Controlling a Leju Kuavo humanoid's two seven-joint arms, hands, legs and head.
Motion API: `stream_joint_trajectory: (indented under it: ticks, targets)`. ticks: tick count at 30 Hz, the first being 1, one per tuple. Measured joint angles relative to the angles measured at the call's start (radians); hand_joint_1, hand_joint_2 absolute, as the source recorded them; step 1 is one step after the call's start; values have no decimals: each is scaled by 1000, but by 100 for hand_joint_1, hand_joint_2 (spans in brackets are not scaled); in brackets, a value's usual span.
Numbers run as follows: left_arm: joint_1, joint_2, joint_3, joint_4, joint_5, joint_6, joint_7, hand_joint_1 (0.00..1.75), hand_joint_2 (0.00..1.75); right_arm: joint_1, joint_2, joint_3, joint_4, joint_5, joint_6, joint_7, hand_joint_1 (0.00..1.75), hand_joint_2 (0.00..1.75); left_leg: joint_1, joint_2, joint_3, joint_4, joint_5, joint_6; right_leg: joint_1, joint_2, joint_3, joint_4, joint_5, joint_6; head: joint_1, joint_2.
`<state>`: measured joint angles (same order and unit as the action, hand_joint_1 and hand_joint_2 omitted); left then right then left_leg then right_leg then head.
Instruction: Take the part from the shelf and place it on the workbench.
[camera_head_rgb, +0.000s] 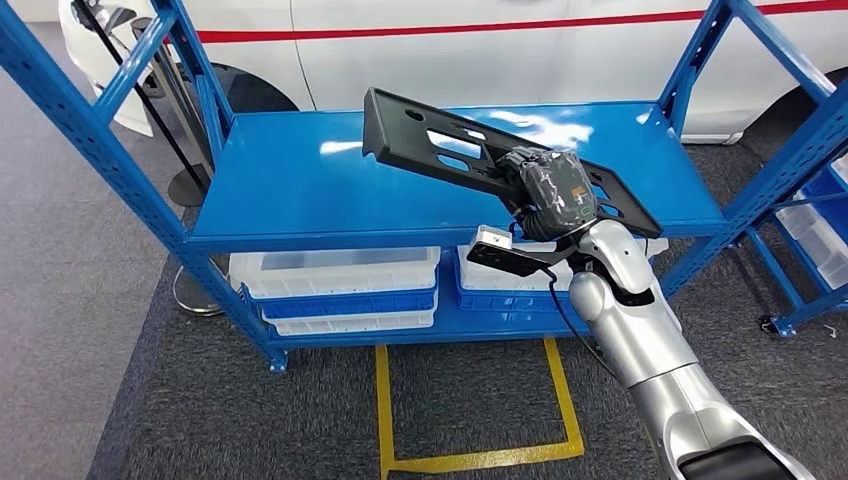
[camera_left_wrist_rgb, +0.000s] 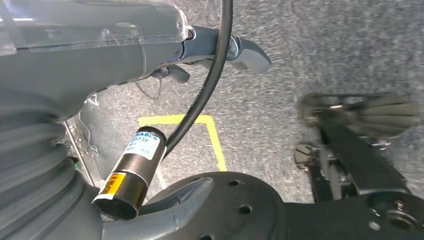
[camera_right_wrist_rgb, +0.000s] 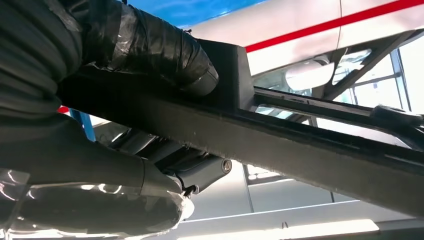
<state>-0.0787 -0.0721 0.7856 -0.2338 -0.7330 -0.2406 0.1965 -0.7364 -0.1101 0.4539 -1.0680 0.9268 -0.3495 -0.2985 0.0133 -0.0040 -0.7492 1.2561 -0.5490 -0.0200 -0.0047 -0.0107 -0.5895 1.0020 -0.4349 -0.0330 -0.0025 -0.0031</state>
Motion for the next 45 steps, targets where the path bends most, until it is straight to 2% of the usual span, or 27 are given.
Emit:
stream_joint_trajectory:
  ticks: [1, 3, 4, 6, 8, 10, 11, 13, 15, 16, 17, 19, 21, 22, 23, 25, 27, 29, 30, 31, 33, 35, 37, 38, 40, 42, 45]
  targets:
    - [0, 2, 0, 0, 0, 0, 0, 0, 175, 0, -1, 0, 0, 1, 1, 0, 175, 175, 2, 0, 2, 41, -2, -4, -1, 0, -17, 3, 12, 2, 0, 0]
    - [0, 6, 0, 0, 2, -2, -1, 0, 175, -2, -2, 0, 0, 2, 5, 3, 175, 175, 5, 1, 49, 28, 45, -10, -3, -1, -51, 12, 31, 9, 0, 0]
    - [-1, 9, 0, 0, 4, -4, -2, 0, 175, -6, -2, 0, 0, 2, 11, 6, 175, 175, 7, 1, 100, -29, 64, -11, -5, -2, -66, 20, 39, 14, 0, 0]
    - [-2, 15, 0, 0, 9, -12, -6, 0, 175, -18, -3, 0, 0, -3, 26, 14, 175, 175, 5, -1, 200, -165, 49, -4, -5, -2, -88, 36, 51, 25, 0, 0]
    - [-3, 21, 0, 0, 12, -17, -9, 0, 175, -32, -2, 0, 0, -8, 41, 20, 175, 175, -2, -3, 237, -232, 27, 11, -5, -3, -96, 41, 65, 38, 1, 0]
    - [-2, 24, 0, 0, 14, -19, -9, 0, 175, -41, -2, 0, 1, -10, 49, 23, 175, 175, -1, -1, 225, -235, 43, 30, -7, -1, -101, 41, 69, 50, 2, 0]
    - [-2, 25, 0, 0, 14, -19, -9, 0, 175, -45, -2, 0, 1, -10, 51, 24, 175, 175, 1, 1, 218, -237, 54, 41, -8, 1, -109, 55, 49, 55, 2, 0]
    - [-2, 26, 0, 0, 14, -19, -9, 0, 175, -49, -2, 0, 2, -10, 53, 25, 175, 175, 3, 4, 195, -240, 80, 56, -10, 6, -139, 145, -44, 60, 2, 0]
    - [-2, 27, 0, 0, 14, -19, -9, 0, 175, -51, -2, 0, 4, -10, 54, 25, 175, 175, 1, 4, 163, -239, 104, 59, -10, 6, -168, 273, -124, 63, 2, 0]
    - [-1, 27, 0, 0, 14, -19, -9, 0, 175, -50, -2, 0, 5, -10, 54, 25, 175, 175, 0, 4, 147, -237, 115, 59, -10, 6, -170, 315, -131, 63, 2, 0]
    - [-1, 27, 0, 0, 14, -19, -9, 0, 175, -50, -2, 0, 6, -10, 54, 25, 175, 175, 0, 4, 131, -236, 126, 58, -10, 6, -155, 324, -117, 62, 2, 0]
    - [0, 27, 1, 0, 14, -19, -9, 0, 175, -52, -2, 0, 8, -10, 54, 25, 175, 175, -2, 2, 105, -233, 146, 54, -8, 7, -70, 238, -68, 53, 2, 0]
    - [0, 27, 1, 0, 15, -19, -9, 0, 175, -56, -2, 0, 7, -11, 56, 25, 175, 175, -5, 1, 88, -232, 164, 45, -1, 9, 32, 95, -66, 40, 2, 0]
    - [-1, 27, 1, 0, 16, -20, -10, 0, 175, -59, -2, 0, 7, -13, 59, 26, 175, 175, -5, 1, 85, -233, 172, 39, 3, 9, 60, 49, -73, 35, 2, 0]
    - [-1, 27, 1, 0, 17, -22, -10, 0, 175, -63, -1, 0, 8, -17, 65, 26, 175, 175, -5, 1, 82, -236, 182, 33, 7, 9, 69, 26, -79, 32, 2, 0]
    - [-1, 31, 1, 0, 19, -29, -10, 0, 175, -71, 3, 0, 9, -29, 86, 29, 175, 175, -4, 0, 77, -241, 195, 20, 7, 5, 58, 16, -61, 22, 2, 0]
    - [0, 36, 1, 0, 19, -39, -13, 0, 175, -83, 10, 0, 14, -40, 108, 34, 175, 175, -3, -1, 58, -207, 148, 11, 1, 1, 41, 5, -35, 6, 1, 0]
    - [-3, 36, 1, 0, 15, -46, -23, 0, 175, -95, 17, 0, 20, -47, 123, 40, 175, 175, 0, -1, 25, -98, 46, 4, -1, 4, 12, 3, -9, -4, 0, 0]
    - [-6, 35, 1, 0, 13, -46, -28, 0, 175, -100, 18, 0, 22, -49, 128, 43, 175, 175, 1, 0, 12, -32, 9, 1, 0, 7, -3, 4, 3, -5, 0, 0]
    - [-9, 34, 1, 0, 11, -43, -31, 0, 175, -103, 20, 0, 25, -50, 132, 45, 175, 175, 1, 0, 7, 19, -6, 0, 1, 10, -20, 7, 16, -4, 0, 0]
    - [-13, 31, 1, 0, 10, -37, -34, 0, 175, -105, 21, 0, 29, -52, 139, 48, 175, 175, 1, -1, 43, 33, 27, 0, 1, 19, -54, 15, 38, 0, 0, 0]
    - [-15, 30, 1, 0, 10, -35, -37, 0, 175, -109, 23, 0, 30, -56, 146, 52, 175, 175, 1, -21, 140, -81, 59, 8, 1, 32, -87, 26, 57, 7, 0, 0]
    - [-15, 30, 1, 0, 14, -35, -40, 0, 175, -116, 26, 0, 30, -60, 152, 56, 175, 175, -1, -47, 222, -202, 42, 17, 1, 47, -106, 34, 75, 17, 0, 0]
    - [-15, 30, 1, 0, 16, -35, -41, 0, 175, -120, 28, 0, 30, -62, 155, 57, 175, 175, -2, -54, 238, -232, 30, 21, 0, 54, -111, 33, 85, 23, 0, 0]
    - [-17, 29, 1, 0, 20, -36, -41, 0, 175, -125, 31, 0, 33, -64, 162, 58, 175, 175, -3, -40, 235, -244, 45, 32, -4, 70, -115, 24, 105, 37, 1, 0]
    - [-21, 28, 1, 0, 23, -34, -36, 0, 175, -131, 31, 1, 37, -66, 168, 60, 175, 175, 3, -19, 223, -254, 70, 48, -4, 61, -132, 48, 72, 46, 3, 0]
    - [-23, 27, 2, 0, 30, -30, -25, 0, 175, -140, 33, 3, 43, -71, 172, 63, 175, 175, 4, 9, 189, -258, 102, 59, -7, 25, -176, 190, -64, 56, 7, 0]
